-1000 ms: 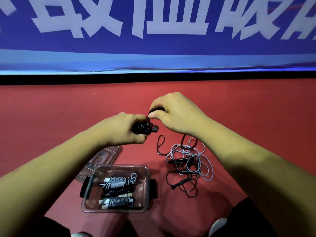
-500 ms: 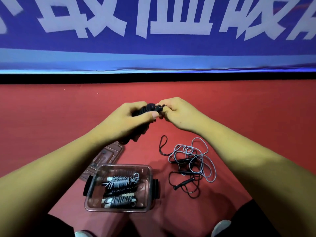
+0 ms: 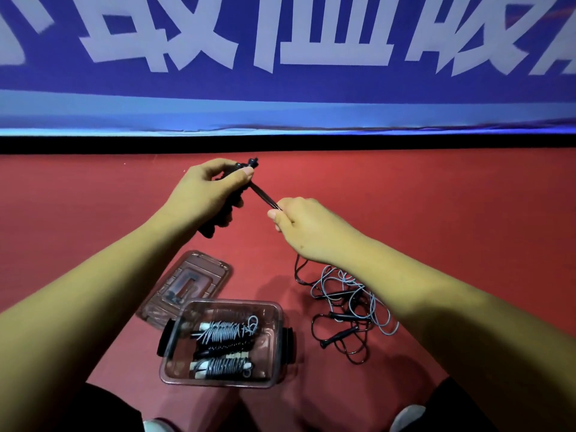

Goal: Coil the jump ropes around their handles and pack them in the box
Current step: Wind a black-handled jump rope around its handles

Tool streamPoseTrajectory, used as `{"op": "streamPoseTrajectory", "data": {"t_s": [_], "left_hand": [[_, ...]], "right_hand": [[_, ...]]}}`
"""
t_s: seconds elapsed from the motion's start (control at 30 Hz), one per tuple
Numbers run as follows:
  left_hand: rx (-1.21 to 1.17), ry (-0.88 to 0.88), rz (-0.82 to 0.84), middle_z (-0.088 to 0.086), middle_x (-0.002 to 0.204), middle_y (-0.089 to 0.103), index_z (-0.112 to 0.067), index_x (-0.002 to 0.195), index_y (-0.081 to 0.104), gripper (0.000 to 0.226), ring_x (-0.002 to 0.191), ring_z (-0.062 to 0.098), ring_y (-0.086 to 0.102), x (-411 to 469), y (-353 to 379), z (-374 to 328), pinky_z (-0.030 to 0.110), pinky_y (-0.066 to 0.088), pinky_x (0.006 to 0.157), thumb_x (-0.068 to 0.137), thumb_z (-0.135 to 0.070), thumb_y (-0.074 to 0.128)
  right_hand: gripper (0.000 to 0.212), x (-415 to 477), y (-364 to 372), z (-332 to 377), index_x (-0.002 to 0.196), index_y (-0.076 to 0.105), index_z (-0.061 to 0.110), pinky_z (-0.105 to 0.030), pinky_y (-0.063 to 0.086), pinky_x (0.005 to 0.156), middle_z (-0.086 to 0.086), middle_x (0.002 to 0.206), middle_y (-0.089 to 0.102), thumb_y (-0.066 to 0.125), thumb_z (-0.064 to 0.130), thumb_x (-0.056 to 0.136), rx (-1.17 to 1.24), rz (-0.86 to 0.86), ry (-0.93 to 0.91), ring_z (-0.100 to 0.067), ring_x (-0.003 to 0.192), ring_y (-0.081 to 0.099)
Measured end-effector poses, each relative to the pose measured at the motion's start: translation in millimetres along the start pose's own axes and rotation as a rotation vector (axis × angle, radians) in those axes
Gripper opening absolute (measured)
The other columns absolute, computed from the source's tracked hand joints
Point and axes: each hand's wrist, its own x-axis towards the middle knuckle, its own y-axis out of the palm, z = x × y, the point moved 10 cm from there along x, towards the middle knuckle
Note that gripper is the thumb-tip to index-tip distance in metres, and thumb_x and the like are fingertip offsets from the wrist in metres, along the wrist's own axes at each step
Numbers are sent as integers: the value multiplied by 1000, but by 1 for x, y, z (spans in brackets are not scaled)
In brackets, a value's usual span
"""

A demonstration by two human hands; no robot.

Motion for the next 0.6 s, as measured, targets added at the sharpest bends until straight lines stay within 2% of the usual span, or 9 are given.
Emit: {"op": "streamPoseTrajectory", "data": {"t_s": [0.1,0.23,0.3,0.4,0.47,0.6], "left_hand": [[64,7,-47,16,75,58,-13,105,65,25,49,21,42,7,-10,3,18,29,33,93,-35,67],[268,33,-118,9,78,65,-23,101,62,24,49,22,53,23,-28,14,26,45,46,88,-41,70],[483,83,-130,2,86,66,-28,104,58,28,61,26,62,26,-27,16,30,49,57,87,-48,69],[793,170,-155,-4,99,63,-32,112,56,33,95,30,61,26,-19,10,37,47,74,88,-53,64],[846,170,-97,0,107,68,-33,115,57,35,103,31,62,29,-13,17,40,50,78,88,-54,64],[961,110,135,0,117,68,-35,119,58,36,106,29,63,35,0,43,44,52,88,88,-53,64]], "right_hand": [[27,-5,0,-1,82,48,16,-38,44,67,-8,81,57,40,34,101,-50,26,15,-35,78,56],[24,-9,4,-2,80,48,16,-37,42,62,-4,71,51,45,27,100,-65,57,60,-32,71,54],[24,-8,6,-2,79,54,15,-35,44,61,-6,70,55,47,26,99,-20,68,81,-30,67,55],[29,-8,-2,3,71,54,15,-32,40,54,-5,64,53,49,25,98,21,45,74,-27,59,52],[35,-10,-6,8,63,46,17,-30,33,49,-4,61,49,49,25,97,-7,47,41,-25,55,47],[37,-16,-3,13,61,44,18,-31,35,51,-3,59,49,50,28,97,-102,68,-27,-25,56,49]]}}
